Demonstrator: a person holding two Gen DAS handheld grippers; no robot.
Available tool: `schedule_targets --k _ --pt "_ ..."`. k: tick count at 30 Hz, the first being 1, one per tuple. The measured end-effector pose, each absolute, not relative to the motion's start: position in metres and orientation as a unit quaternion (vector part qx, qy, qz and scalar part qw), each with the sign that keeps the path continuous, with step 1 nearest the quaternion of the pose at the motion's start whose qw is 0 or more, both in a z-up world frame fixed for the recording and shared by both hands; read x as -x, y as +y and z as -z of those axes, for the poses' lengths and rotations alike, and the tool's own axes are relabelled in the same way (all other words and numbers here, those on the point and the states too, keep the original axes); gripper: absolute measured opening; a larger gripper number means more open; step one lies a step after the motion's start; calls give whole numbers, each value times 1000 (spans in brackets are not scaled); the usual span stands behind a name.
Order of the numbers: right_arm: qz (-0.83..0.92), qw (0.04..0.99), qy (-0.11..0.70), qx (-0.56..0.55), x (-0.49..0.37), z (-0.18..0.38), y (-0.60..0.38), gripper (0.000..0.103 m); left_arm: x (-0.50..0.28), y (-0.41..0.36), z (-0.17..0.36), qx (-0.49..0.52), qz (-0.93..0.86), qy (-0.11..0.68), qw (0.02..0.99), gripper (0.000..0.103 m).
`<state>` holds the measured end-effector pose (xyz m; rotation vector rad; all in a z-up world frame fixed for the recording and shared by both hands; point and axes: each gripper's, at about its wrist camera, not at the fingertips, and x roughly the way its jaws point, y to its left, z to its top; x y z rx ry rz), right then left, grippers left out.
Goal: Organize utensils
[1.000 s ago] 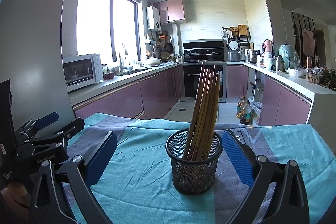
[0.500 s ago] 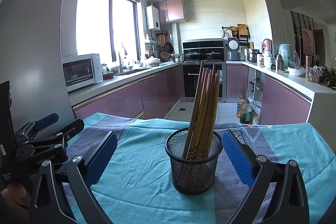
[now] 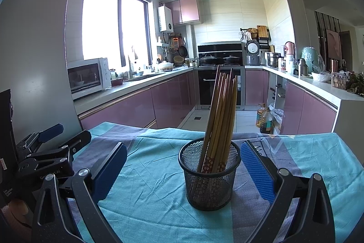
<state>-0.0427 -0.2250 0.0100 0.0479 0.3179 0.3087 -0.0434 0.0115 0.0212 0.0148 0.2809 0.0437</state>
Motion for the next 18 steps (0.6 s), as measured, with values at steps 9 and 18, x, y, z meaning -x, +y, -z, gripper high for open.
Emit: schedule_targets --k 9,18 --pt "-152 975 158 -23 43 -11 -224 96 43 14 -21 -5 -23 142 990 97" --pt "-151 975 162 -24 41 -10 -223 96 42 15 -22 -5 -23 143 989 97"
